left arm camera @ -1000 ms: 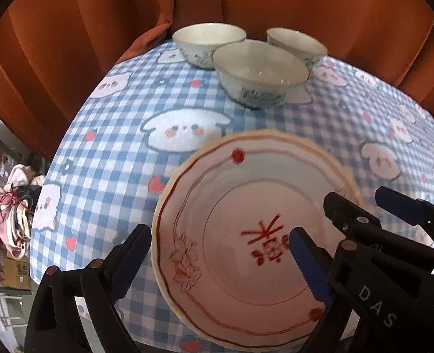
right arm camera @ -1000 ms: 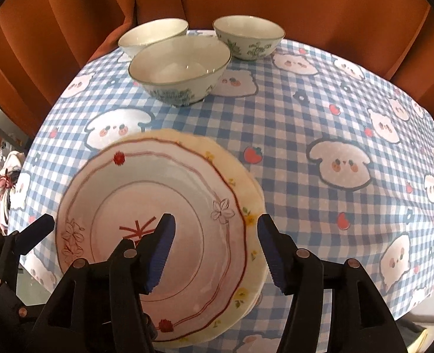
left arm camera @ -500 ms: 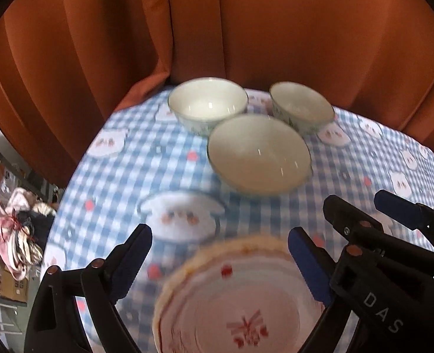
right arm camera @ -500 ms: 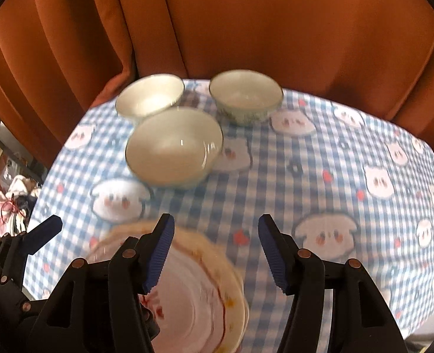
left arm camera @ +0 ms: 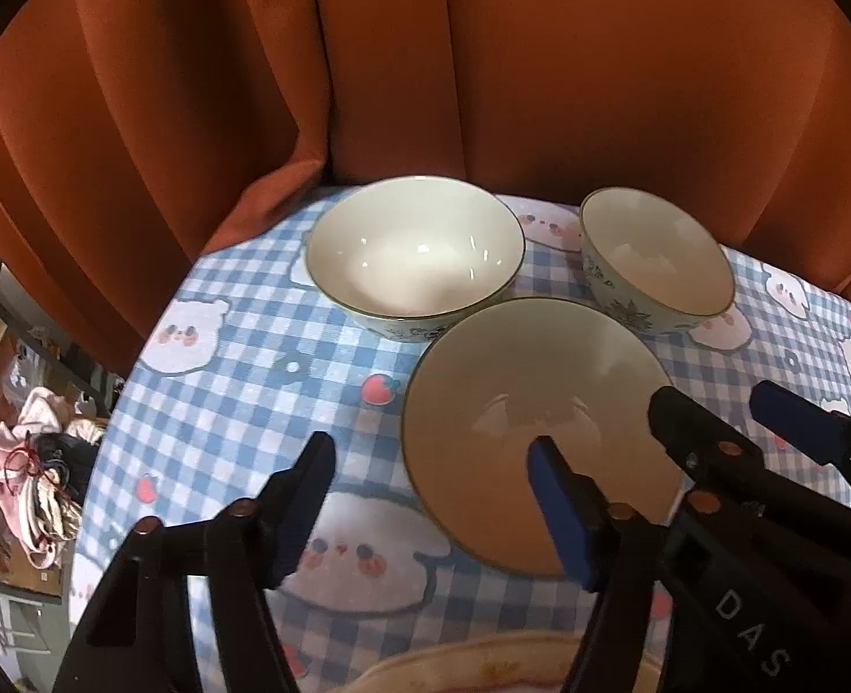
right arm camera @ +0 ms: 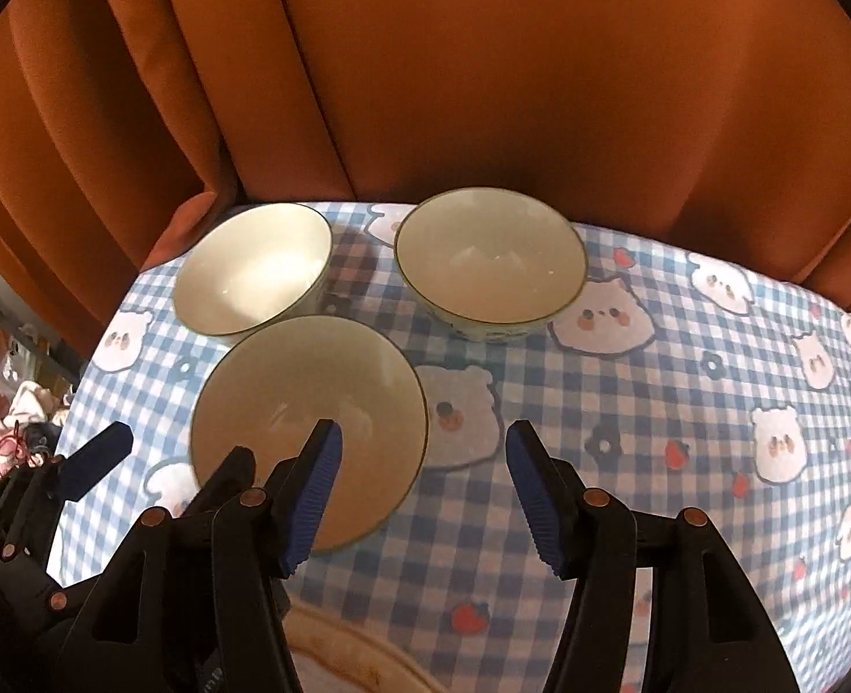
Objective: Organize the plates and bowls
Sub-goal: 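Move both grippers to a cream floral bowl and close on its rim, then lift the cream bowl and carry it toward the plate stack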
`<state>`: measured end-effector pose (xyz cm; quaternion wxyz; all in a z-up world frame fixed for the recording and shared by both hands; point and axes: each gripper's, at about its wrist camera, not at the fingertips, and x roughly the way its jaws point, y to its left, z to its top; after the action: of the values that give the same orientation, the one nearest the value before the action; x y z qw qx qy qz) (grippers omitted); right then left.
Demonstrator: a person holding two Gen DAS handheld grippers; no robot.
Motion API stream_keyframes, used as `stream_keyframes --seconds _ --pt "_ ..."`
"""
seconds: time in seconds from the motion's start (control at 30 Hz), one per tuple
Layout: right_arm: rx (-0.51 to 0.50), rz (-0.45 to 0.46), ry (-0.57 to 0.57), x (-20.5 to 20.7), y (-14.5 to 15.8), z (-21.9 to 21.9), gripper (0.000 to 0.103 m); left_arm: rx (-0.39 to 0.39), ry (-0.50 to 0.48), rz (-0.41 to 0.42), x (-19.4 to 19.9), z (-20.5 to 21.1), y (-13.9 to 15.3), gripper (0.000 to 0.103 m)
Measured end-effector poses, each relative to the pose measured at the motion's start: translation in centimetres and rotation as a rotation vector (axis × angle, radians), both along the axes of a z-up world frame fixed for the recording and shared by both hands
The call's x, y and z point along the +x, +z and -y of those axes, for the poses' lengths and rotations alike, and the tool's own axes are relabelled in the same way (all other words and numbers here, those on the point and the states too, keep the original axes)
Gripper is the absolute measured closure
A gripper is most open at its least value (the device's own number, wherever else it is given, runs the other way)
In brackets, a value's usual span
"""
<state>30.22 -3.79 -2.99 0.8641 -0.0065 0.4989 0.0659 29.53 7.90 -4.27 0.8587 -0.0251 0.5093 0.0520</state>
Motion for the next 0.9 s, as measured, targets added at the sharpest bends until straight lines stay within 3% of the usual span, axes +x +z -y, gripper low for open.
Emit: stream_keyframes --seconds 0.1,0.2,0.37,0.43,0.47,0.9 --pt "0.006 -0.020 0.001 1.3 -1.4 -0.3 0.043 -0.011 -0.004 -0.022 1.0 0.1 -1.2 0.047" --pt "0.008 -0.048 -0.001 2.4 -2.8 -0.6 0.053 -0.009 0.009 -0.053 1.8 0.2 -2.5 0.052" --pt "0.019 -0.100 0.001 3.6 -4.9 -0.8 0.067 0.008 0.002 -0.099 2.8 0.5 -4.0 0.072" --pt "0.028 -0.120 0.004 3.9 -5.6 -0.9 0.081 0.013 -0.003 -0.113 3.1 0.5 -4.4 0.073" --pt "0.035 -0.126 0.009 4.1 -5.8 -1.0 0.083 0.008 -0.003 -0.116 3.2 0.5 -4.6 0.073" --pt "0.027 -0.140 0.010 4.0 -5.1 -0.8 0.086 0.008 0.000 -0.125 3.6 0.3 -4.1 0.074"
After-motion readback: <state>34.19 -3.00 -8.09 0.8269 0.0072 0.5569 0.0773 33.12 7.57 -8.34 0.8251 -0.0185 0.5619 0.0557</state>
